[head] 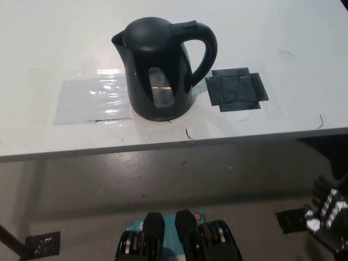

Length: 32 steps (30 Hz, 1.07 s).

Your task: The robot uses its right hand to push down on the lid of a kettle kept in the middle of the desk to close it

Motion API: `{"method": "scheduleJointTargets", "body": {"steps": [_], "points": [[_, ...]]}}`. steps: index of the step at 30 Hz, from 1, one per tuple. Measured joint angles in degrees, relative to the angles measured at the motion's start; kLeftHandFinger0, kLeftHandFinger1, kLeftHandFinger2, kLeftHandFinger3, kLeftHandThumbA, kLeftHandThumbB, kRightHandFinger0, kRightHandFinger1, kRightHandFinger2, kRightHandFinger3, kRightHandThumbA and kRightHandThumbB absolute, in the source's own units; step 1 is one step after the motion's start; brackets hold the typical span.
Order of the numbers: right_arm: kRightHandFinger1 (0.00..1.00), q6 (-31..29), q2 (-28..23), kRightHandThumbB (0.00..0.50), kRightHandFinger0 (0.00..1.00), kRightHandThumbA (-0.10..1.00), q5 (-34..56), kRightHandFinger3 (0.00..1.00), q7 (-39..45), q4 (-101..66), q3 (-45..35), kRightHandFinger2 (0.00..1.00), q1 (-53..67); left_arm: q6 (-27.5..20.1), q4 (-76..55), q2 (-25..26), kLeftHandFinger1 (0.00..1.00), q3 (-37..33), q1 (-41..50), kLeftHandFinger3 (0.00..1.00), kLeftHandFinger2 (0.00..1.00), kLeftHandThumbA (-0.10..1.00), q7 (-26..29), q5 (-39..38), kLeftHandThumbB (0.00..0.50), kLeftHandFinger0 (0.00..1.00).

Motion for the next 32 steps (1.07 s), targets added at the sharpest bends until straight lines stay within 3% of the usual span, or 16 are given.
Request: {"method": "scheduleJointTargets", "body": {"steps": [17, 23, 32], "points": [[1.0, -15.62, 0.13, 0.0, 1.0, 0.17, 0.48, 1.0, -0.03, 27.82, -6.24, 1.0, 5.47, 0.0, -0.1, 0.15, 1.0, -1.08, 0.97, 1.0, 1.0, 1.0, 0.05, 0.36, 0.098, 1.0], [1.0, -20.78, 0.38, 0.0, 1.0, 0.16, 2.74, 1.0, 0.79, 36.07, -9.68, 1.0, 5.32, 0.0, -0.24, 0.61, 1.0, -2.0, 0.29, 1.0, 1.0, 1.0, 0.05, 0.21, 0.082, 1.0], [1.0, -26.29, 0.14, 0.0, 1.0, 0.16, 4.48, 1.0, 1.89, 38.55, -11.65, 1.0, 2.72, 0.01, 0.06, 1.29, 1.0, -2.5, -1.86, 1.0, 1.0, 1.0, -0.07, 0.36, 0.096, 1.0]]}}
